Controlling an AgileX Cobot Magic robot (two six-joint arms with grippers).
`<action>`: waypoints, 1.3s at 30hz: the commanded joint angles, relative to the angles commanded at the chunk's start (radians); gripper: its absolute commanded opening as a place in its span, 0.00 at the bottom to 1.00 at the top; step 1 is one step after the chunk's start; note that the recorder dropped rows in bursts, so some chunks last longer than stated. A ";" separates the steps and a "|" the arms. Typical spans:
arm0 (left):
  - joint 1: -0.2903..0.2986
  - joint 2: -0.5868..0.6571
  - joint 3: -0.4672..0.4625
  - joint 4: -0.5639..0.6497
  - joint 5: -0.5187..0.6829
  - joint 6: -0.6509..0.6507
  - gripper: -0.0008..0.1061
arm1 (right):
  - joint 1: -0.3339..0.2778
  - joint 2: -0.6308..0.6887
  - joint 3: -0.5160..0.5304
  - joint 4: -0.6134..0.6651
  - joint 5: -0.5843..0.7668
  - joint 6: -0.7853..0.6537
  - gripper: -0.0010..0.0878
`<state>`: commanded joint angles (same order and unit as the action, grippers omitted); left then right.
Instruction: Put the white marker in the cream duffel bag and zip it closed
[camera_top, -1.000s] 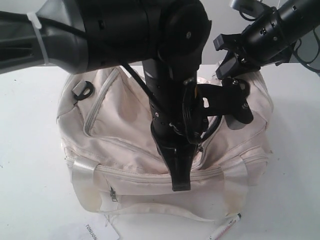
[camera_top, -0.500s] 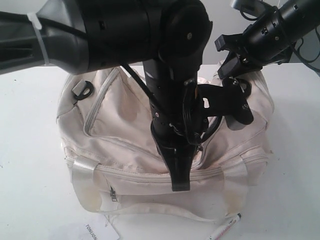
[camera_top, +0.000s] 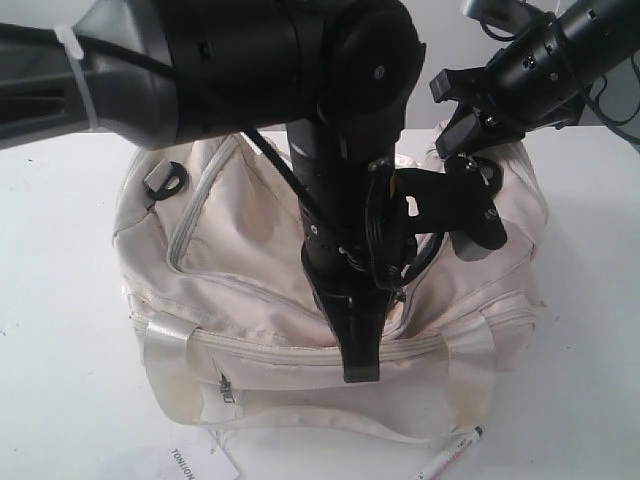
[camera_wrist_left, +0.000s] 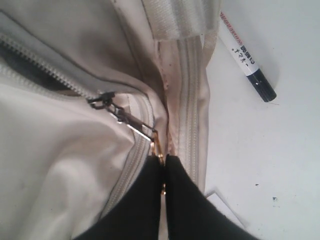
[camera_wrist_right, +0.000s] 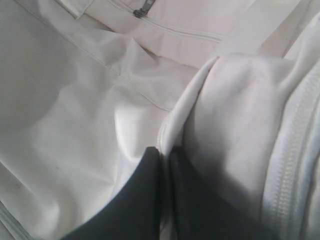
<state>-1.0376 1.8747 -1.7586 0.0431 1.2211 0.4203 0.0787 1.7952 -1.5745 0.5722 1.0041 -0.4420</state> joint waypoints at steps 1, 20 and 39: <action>0.000 0.000 0.000 0.000 0.000 0.000 0.01 | 0.000 0.000 0.000 0.000 0.000 0.000 0.01; 0.000 0.000 0.000 0.000 0.000 0.000 0.01 | 0.000 0.000 0.000 0.000 0.000 0.000 0.01; 0.000 0.000 0.000 0.000 0.000 0.000 0.01 | 0.000 0.000 0.000 0.000 0.000 0.031 0.01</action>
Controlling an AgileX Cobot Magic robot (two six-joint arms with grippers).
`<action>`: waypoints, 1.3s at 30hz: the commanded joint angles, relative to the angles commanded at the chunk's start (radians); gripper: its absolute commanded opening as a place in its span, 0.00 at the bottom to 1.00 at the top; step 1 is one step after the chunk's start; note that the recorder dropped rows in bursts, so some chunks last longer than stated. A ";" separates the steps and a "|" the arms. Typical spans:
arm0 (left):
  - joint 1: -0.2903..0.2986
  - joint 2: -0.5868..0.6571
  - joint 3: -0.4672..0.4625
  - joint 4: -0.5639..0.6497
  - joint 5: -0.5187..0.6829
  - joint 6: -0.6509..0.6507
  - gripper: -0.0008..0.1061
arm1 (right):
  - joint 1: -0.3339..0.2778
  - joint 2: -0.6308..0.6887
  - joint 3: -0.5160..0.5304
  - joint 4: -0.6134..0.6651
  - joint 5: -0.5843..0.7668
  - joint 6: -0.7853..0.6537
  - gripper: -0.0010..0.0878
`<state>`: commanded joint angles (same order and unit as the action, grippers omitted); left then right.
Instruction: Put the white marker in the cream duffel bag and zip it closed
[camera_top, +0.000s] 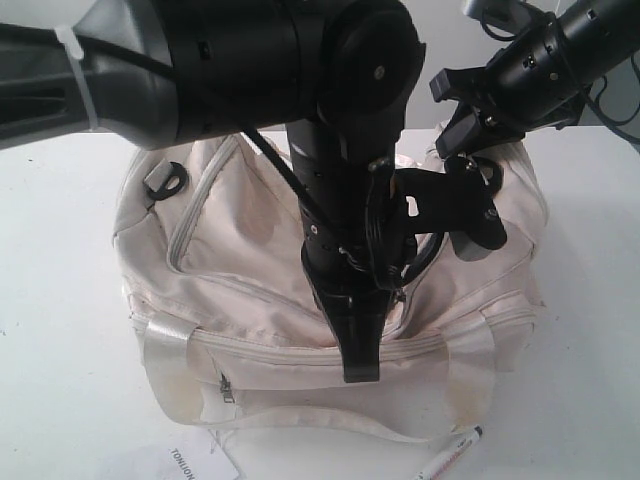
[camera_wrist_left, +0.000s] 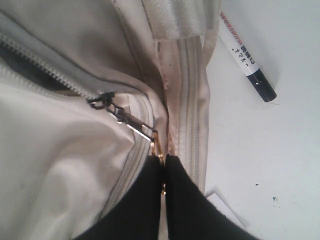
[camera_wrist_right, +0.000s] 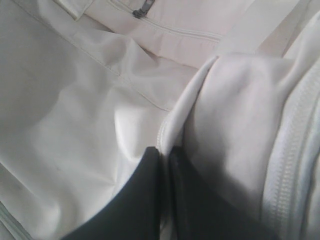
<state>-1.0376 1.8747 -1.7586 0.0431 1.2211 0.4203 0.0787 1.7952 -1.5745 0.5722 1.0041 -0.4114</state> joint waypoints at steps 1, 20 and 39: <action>0.000 0.000 0.000 0.000 0.000 0.000 0.01 | 0.000 0.000 0.000 0.000 0.000 0.002 0.01; 0.000 0.000 0.000 0.000 -0.041 0.000 0.01 | 0.000 0.000 0.000 0.000 0.006 0.024 0.01; 0.000 0.000 0.000 0.000 -0.096 0.000 0.01 | 0.000 -0.050 0.000 -0.031 0.041 0.079 0.52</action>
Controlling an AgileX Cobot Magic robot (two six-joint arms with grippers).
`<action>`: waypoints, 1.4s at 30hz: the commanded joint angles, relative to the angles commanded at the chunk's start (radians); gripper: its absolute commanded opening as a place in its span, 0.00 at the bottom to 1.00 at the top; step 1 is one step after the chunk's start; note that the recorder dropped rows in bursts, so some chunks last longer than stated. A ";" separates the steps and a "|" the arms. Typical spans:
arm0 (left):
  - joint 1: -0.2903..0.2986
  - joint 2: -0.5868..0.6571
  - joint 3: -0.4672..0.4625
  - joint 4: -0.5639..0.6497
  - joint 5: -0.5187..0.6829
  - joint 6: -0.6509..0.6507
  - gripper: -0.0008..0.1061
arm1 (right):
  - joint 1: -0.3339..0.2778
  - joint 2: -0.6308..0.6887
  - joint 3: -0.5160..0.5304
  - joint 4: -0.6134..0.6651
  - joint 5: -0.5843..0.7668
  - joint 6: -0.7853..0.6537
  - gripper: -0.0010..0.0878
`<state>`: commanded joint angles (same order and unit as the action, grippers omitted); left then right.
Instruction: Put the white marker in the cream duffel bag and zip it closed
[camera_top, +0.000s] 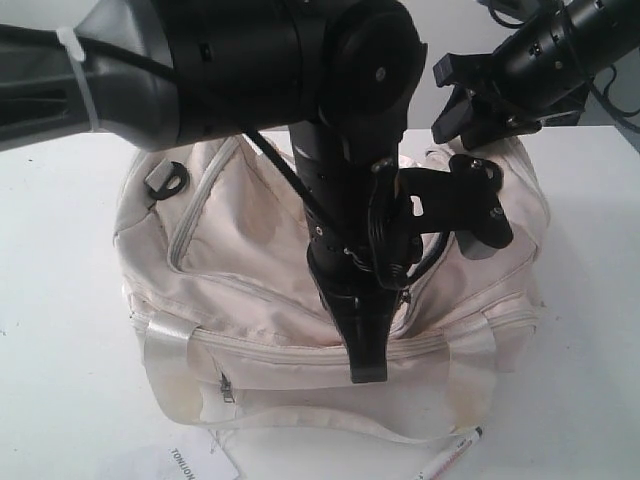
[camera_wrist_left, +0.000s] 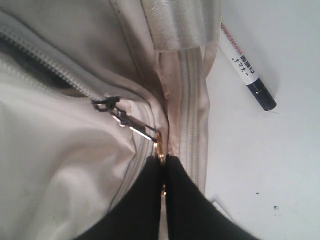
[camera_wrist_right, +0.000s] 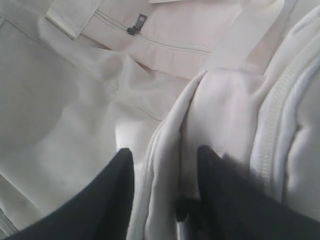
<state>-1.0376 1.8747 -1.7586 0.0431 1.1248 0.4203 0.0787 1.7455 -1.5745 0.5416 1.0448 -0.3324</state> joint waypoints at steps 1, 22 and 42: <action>0.000 0.000 0.000 0.000 0.000 0.000 0.01 | 0.000 -0.011 0.000 -0.009 0.007 0.005 0.54; 0.000 0.000 0.000 -0.004 -0.020 0.000 0.01 | 0.004 -0.113 0.137 -0.015 0.119 0.076 0.56; 0.000 0.000 0.000 -0.007 -0.032 0.000 0.01 | 0.121 -0.176 0.239 -0.113 -0.007 0.163 0.65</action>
<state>-1.0376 1.8747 -1.7586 0.0356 1.0924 0.4203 0.1994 1.5696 -1.3352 0.4289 1.0382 -0.1690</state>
